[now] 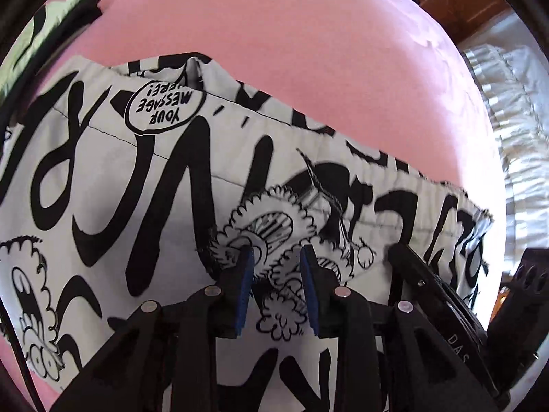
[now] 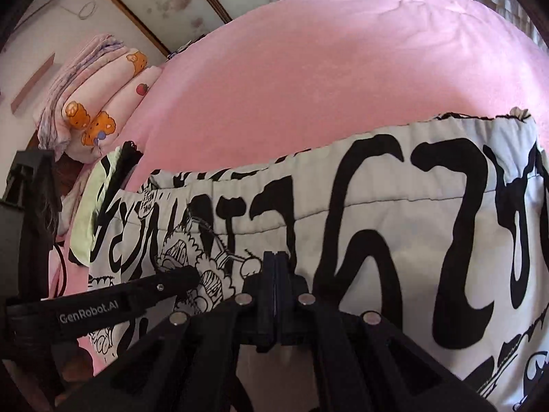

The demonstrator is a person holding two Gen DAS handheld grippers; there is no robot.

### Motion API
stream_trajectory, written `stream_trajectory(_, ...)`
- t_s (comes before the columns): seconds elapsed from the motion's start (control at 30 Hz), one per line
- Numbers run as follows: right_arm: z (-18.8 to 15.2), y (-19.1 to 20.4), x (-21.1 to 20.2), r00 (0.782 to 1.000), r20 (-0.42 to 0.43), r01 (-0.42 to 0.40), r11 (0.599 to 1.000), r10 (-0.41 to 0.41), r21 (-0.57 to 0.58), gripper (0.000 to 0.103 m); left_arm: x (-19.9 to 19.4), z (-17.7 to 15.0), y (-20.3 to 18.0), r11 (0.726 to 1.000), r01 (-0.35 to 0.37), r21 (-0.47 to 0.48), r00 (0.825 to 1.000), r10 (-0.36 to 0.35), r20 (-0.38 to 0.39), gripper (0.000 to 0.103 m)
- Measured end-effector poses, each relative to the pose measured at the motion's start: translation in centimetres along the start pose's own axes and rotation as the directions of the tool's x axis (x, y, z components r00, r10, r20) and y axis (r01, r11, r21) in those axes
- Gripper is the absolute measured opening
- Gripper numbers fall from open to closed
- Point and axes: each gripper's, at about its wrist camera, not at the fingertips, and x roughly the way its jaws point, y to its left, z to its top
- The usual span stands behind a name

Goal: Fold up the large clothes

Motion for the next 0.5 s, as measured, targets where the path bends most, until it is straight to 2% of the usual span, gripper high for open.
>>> stream_trajectory(0.13, 0.6, -2.1, -1.2, 0.999, 0.037, -0.024, 1.000, 0.024, -0.012, 0.000, -0.3, 0.7, 2.8, 0.988, 0.114, -0.102, 0.993, -0.114, 0.013, 0.026)
stream_trajectory(0.23, 0.9, -3.6, -2.7, 0.997, 0.075, 0.011, 1.000, -0.010, -0.013, 0.000, -1.1, 1.0, 4.1, 0.985, 0.126, -0.115, 0.991, -0.119, 0.063, 0.025)
stream_trajectory(0.33, 1.3, -5.3, -3.7, 0.994, 0.089, 0.059, 0.998, -0.057, -0.022, 0.000, -1.8, 1.1, 4.6, 0.991, 0.091, -0.099, 0.991, -0.080, 0.110, 0.025)
stream_trajectory(0.43, 1.7, -7.2, -4.2, 0.991, 0.097, 0.090, 0.996, -0.090, 0.003, 0.000, -2.1, 1.5, 5.3, 0.997, 0.009, -0.082, 0.990, 0.002, 0.138, 0.025)
stream_trajectory(0.5, 1.7, -8.7, -4.6, 0.965, 0.108, 0.236, 0.971, -0.238, 0.033, 0.000, -2.8, 2.4, 5.9, 0.992, -0.096, -0.086, 0.982, 0.108, 0.153, 0.025)
